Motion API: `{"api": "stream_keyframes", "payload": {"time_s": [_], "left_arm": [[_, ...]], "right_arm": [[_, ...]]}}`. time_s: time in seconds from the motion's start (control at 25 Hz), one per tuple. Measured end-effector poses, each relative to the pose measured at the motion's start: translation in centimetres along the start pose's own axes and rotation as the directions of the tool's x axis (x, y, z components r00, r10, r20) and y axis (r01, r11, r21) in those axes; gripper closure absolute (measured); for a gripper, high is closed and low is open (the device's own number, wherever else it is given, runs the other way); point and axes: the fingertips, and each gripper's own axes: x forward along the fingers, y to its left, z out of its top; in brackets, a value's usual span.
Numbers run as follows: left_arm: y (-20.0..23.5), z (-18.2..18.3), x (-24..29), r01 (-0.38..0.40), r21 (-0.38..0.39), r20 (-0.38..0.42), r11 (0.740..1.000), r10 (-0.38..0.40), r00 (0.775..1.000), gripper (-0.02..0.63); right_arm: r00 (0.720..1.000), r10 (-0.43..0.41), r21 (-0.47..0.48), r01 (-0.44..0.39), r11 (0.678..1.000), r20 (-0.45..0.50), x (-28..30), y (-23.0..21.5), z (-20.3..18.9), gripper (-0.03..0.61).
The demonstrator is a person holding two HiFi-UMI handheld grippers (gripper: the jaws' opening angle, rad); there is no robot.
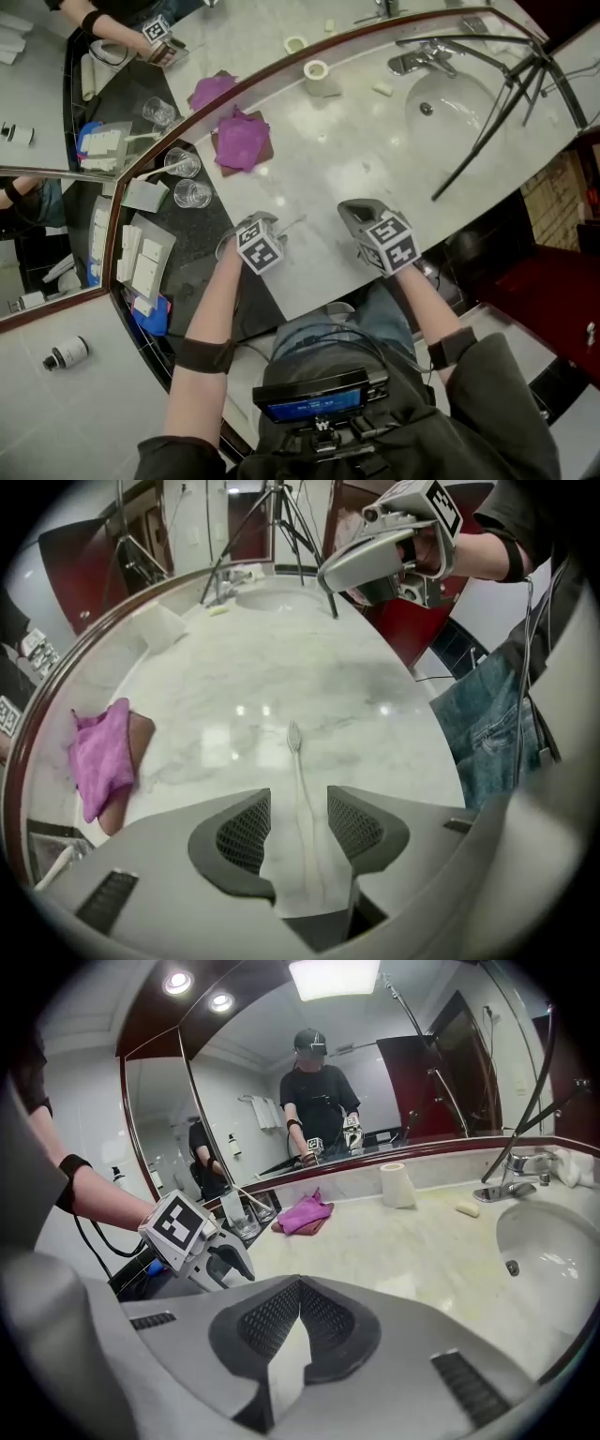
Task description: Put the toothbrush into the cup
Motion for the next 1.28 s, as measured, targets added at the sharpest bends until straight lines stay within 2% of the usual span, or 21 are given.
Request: {"api": "stream_keyframes", "payload": {"time_s": [0.2, 0.4, 0.84, 1.12, 1.28], "left_arm": [[-0.2, -0.3, 1.7, 0.017, 0.072, -0.081, 0.997, -0.011, 0.997, 0.434], [-0.4, -0.3, 2.0, 0.045, 0.072, -0.114, 0.996, -0.037, 0.993, 0.457], [-0.6, 0.0, 1.9, 0.075, 0.037, -0.130, 0.997, -0.070, 0.989, 0.554], [-0.3, 0.0, 1.8, 0.047, 0.008, -0.116, 0.999, -0.046, 0.992, 0.571], [-0.3, 0.2, 1.1, 0.030, -0.014, -0.083, 0.999, -0.031, 0.996, 0.571]], "right_arm": [[1.000, -0.013, 0.016, 0.013, 1.000, -0.003, 0.2, -0.9, -0.4, 0.561], [1.000, -0.021, 0.024, 0.021, 0.999, 0.002, 0.1, -1.9, -0.8, 0.561], [1.000, -0.006, 0.033, 0.006, 0.999, -0.009, -0.3, -2.0, -1.1, 0.561], [1.000, 0.004, 0.016, -0.004, 1.000, -0.013, -0.1, -2.0, -1.4, 0.561], [1.000, 0.012, 0.010, -0.012, 1.000, -0.021, -0.3, -1.6, -1.1, 0.561]]}}
